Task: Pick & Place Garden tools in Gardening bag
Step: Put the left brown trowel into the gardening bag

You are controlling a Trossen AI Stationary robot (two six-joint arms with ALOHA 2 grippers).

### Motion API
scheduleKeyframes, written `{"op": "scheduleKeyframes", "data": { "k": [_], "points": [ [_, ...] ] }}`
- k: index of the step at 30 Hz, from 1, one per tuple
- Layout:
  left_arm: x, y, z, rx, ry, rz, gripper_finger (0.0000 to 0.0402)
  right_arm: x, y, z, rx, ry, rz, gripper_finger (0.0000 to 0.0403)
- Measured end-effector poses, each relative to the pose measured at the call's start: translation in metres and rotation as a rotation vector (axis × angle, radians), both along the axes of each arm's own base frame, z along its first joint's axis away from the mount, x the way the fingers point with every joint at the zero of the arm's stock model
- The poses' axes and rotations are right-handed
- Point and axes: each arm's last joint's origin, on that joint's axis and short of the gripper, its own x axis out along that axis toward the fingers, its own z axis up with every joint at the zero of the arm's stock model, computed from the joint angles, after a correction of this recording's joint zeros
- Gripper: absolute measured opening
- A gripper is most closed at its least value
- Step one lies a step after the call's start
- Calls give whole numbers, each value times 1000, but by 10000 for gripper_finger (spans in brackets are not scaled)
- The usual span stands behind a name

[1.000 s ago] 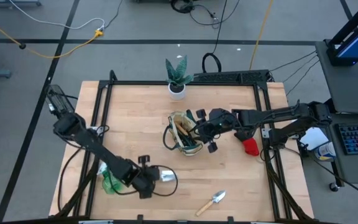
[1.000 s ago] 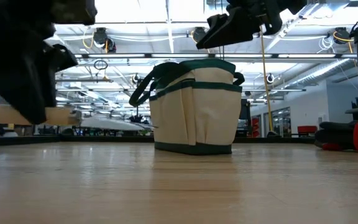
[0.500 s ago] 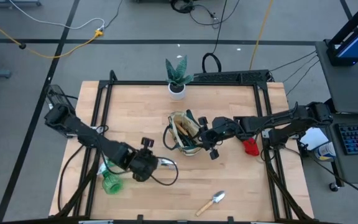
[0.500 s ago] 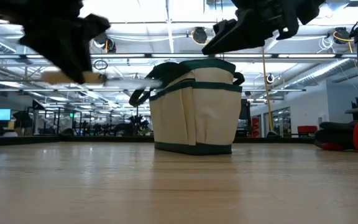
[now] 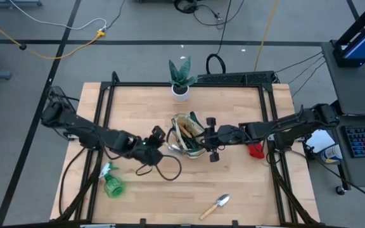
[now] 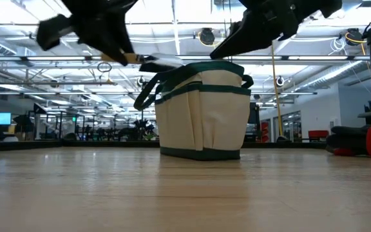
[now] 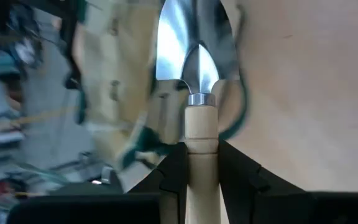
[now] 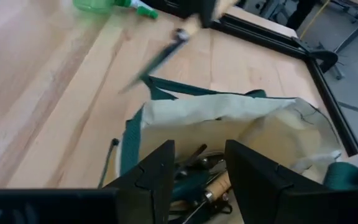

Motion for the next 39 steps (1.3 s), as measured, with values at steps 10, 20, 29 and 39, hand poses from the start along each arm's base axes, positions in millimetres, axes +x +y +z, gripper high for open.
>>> {"op": "scheduleKeyframes", "data": {
  "k": [10,20,29,39],
  "points": [
    [30,41,16,147,-99,-152,66,-4,14,-2,19,25,7,134],
    [40,71,12,227,-28,-331,66,-20,20,-3,53,130,-38,134],
    [54,80,7,231,-78,-420,66,-41,28,4,31,153,-176,134],
    [82,85,-22,306,-83,-498,74,-42,37,4,39,147,-143,134]
  ]
}}
